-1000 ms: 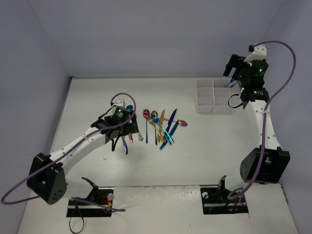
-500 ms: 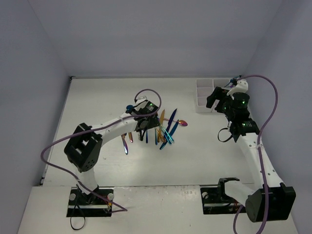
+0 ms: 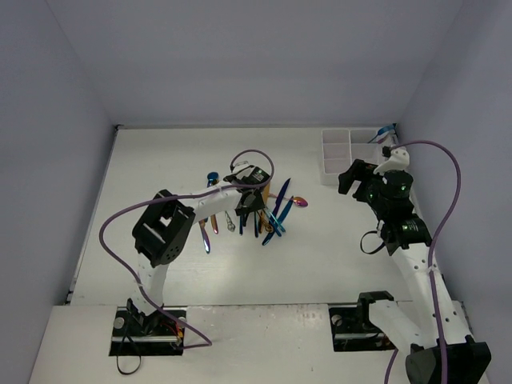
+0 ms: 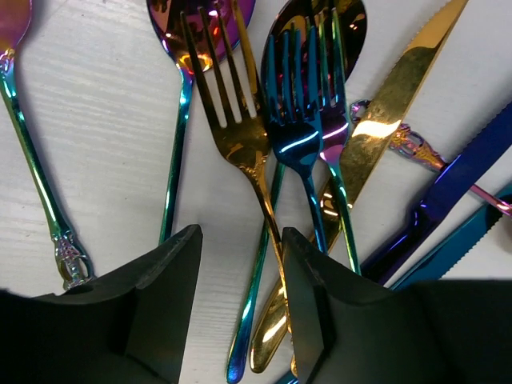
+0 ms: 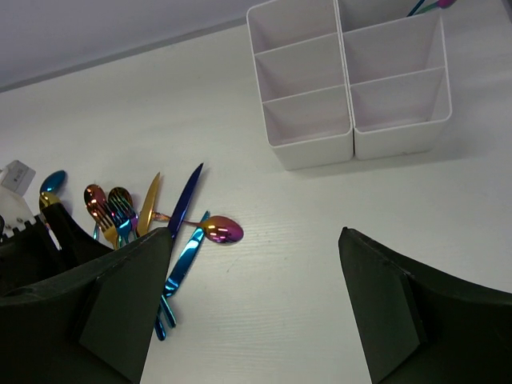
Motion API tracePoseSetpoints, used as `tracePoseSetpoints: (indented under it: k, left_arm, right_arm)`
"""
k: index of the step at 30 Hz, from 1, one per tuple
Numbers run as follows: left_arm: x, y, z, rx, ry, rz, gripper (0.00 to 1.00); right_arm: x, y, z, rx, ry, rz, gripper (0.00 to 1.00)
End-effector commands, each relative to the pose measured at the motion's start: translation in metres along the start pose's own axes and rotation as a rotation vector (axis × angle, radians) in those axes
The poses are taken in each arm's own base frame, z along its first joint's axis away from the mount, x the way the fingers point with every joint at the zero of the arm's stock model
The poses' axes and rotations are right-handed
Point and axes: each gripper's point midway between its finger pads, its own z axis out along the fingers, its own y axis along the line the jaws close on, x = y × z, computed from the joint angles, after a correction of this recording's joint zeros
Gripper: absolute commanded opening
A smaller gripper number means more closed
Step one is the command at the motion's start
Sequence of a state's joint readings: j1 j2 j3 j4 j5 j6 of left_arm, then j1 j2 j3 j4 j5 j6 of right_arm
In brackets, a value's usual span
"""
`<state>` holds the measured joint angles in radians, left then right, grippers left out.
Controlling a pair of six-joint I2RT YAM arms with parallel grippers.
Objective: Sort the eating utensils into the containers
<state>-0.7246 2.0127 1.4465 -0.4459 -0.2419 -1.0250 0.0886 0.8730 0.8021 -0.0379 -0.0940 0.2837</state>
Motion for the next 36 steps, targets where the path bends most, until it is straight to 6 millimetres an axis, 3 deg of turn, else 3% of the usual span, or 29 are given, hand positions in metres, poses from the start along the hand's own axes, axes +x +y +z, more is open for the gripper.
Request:
tracePoseSetpoints:
  k: [1, 13, 23, 30, 34, 36]
  left_arm:
    - [-0.016, -0.016, -0.011, 0.041, -0.043, -0.022, 0.37]
    - [-0.013, 0.0, -0.014, 0.003, -0.05, -0.001, 0.06]
    - [-0.029, 0.013, -0.04, 0.001, -0.118, 0.067, 0.0]
    - [-0.04, 0.019, -0.065, 0.031, -0.158, 0.139, 0.0]
    - [-0.039, 0.016, -0.072, 0.085, -0.158, 0.219, 0.0]
    - [-0.045, 0.01, -0.086, 0.148, -0.191, 0.256, 0.0]
  right_arm:
    - [-0.002, 0.007, -0.004, -0.027, -0.012, -0.021, 0.82]
    - [0.005, 0.014, -0.004, -0.043, 0.01, -0.058, 0.83]
    - [0.009, 0.02, -0.006, -0.059, 0.023, -0.084, 0.83]
    - [0.006, 0.036, -0.002, -0.123, 0.052, -0.106, 0.83]
    - [0.006, 0.051, 0.002, -0.192, 0.082, -0.106, 0.83]
    - [0.001, 0.067, 0.002, -0.258, 0.093, -0.105, 0.83]
